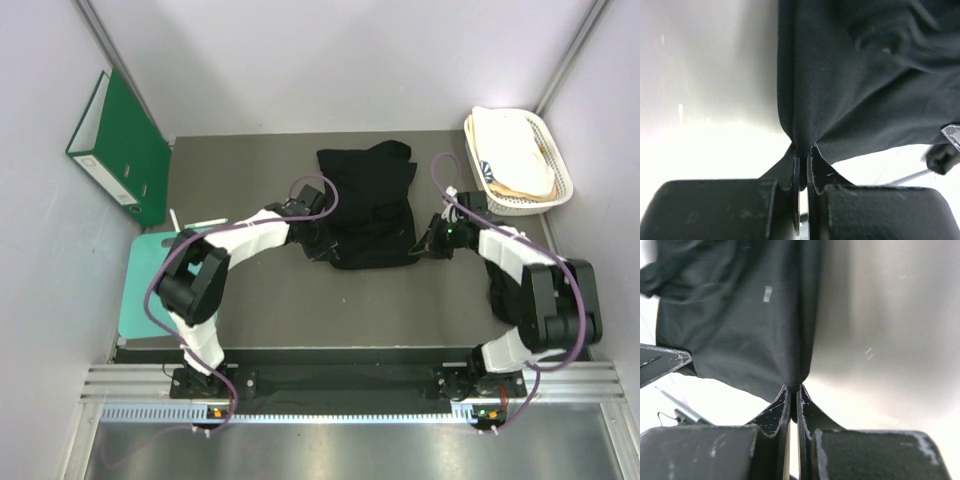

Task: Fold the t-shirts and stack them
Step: Grab one side of the 2/3 rectangular tshirt with both arms, then fold the long partially folded tshirt into a neat square

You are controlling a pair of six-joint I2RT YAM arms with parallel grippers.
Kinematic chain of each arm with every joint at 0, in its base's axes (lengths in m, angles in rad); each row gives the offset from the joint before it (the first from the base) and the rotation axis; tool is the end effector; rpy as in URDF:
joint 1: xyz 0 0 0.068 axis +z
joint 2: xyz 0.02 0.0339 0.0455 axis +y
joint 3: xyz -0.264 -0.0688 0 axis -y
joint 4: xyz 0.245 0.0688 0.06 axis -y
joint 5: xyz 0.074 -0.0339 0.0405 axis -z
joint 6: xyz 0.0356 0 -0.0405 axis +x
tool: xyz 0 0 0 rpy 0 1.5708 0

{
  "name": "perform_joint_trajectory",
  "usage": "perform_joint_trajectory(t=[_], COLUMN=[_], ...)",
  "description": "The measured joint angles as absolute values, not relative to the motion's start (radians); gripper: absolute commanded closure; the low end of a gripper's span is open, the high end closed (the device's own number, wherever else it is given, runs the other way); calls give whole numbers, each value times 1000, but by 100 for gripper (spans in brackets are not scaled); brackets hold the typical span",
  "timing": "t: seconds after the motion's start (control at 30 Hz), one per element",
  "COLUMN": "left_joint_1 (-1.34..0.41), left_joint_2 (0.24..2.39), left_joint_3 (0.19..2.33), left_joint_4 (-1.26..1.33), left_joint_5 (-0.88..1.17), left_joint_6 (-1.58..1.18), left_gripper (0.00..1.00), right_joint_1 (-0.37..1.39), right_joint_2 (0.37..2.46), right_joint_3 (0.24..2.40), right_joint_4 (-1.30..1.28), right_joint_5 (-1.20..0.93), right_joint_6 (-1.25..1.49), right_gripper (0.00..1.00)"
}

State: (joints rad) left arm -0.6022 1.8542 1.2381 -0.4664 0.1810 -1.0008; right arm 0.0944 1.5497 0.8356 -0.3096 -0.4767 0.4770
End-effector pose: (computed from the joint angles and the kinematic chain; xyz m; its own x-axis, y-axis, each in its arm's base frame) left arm 0.3092 -0.2203 0.1781 -0.9204 -0.3722 -0.1193 -0.2745 0.8328 -0.4807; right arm 0.2910 0.0440 0.1721 -0.9029 0.3243 -0.2822 0.1048 0.8028 0.5870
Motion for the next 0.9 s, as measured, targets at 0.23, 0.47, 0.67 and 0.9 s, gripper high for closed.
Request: perform_joint_trajectory(t=[0.23, 0.47, 0.67, 0.9], left_joint_1=[-686, -752, -754, -741], left_joint_2=[1615, 1455, 1409, 1449], left_joint_3=[1223, 1187, 1213, 1280], left_joint_4=[-548, -628, -692, -694], left_joint_5=[115, 82, 37, 10], left_joint_6=[-1007, -1038, -1022, -984], left_gripper=[100, 100, 100, 100], right_joint_1=[96, 97, 103, 103], right_joint_2=[1326, 1142, 1067, 1125], right_joint_3=[841, 838, 840, 872], right_joint_4=[-443, -590, -657, -625], right_joint_5=[-516, -559, -567, -562], right_joint_6=[447, 425, 401, 408], right_gripper=[100, 100, 99, 98])
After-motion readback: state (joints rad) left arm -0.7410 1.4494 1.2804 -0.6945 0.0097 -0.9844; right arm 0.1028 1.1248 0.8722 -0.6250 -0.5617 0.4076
